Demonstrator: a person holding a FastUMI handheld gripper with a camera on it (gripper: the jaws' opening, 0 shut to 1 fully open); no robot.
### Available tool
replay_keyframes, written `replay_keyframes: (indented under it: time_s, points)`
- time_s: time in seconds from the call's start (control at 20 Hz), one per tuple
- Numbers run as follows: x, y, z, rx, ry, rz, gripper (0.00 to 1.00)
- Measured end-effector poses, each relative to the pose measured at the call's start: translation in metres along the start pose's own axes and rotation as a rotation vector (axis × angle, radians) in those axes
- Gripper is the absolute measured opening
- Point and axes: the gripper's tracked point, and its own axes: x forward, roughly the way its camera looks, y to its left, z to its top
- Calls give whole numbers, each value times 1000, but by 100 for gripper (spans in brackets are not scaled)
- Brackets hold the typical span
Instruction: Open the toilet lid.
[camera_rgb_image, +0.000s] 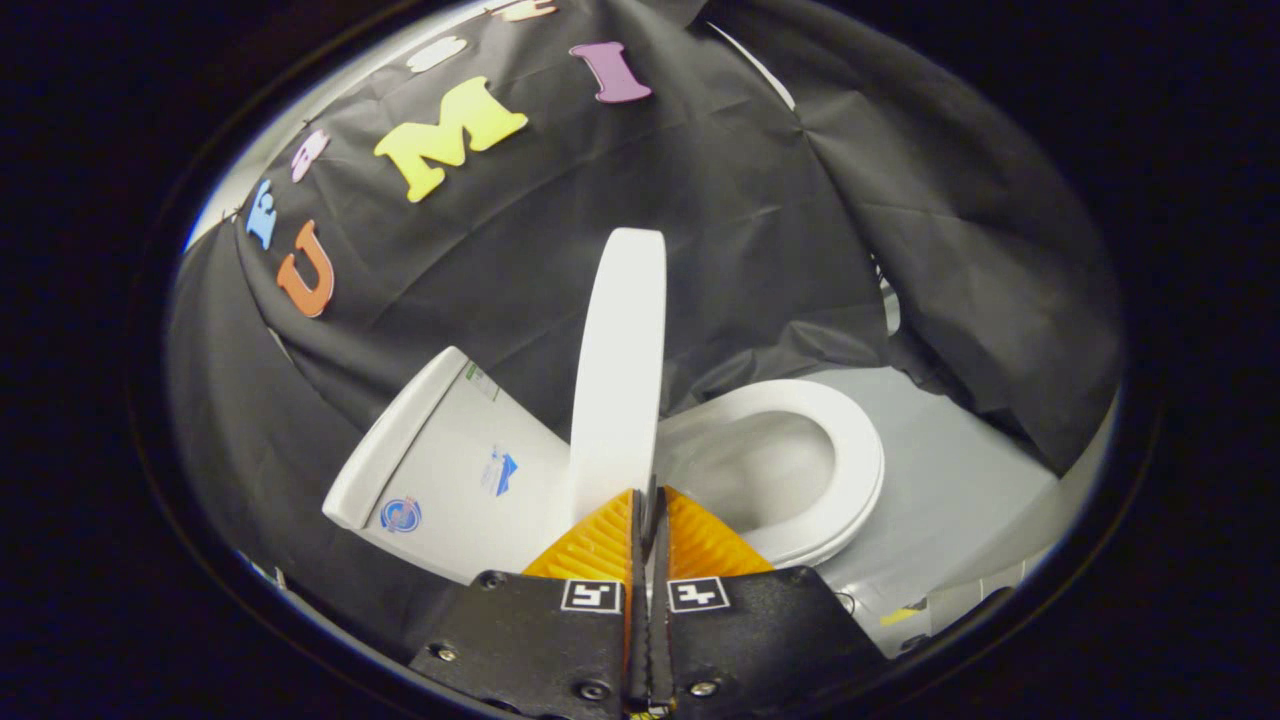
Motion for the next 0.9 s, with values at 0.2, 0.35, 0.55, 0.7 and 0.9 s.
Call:
replay_keyframes:
  time_s: [0.2,0.35,0.55,0.7,0.9]
  points:
    - [-1,13,1,-49,-11,-8,5]
    - [-2,22,1,-85,-19,-11,5]
    - [-2,34,2,-127,-31,-23,5]
    - [-2,44,1,-159,-40,-25,6]
    - [-3,59,1,-213,-55,-33,6]
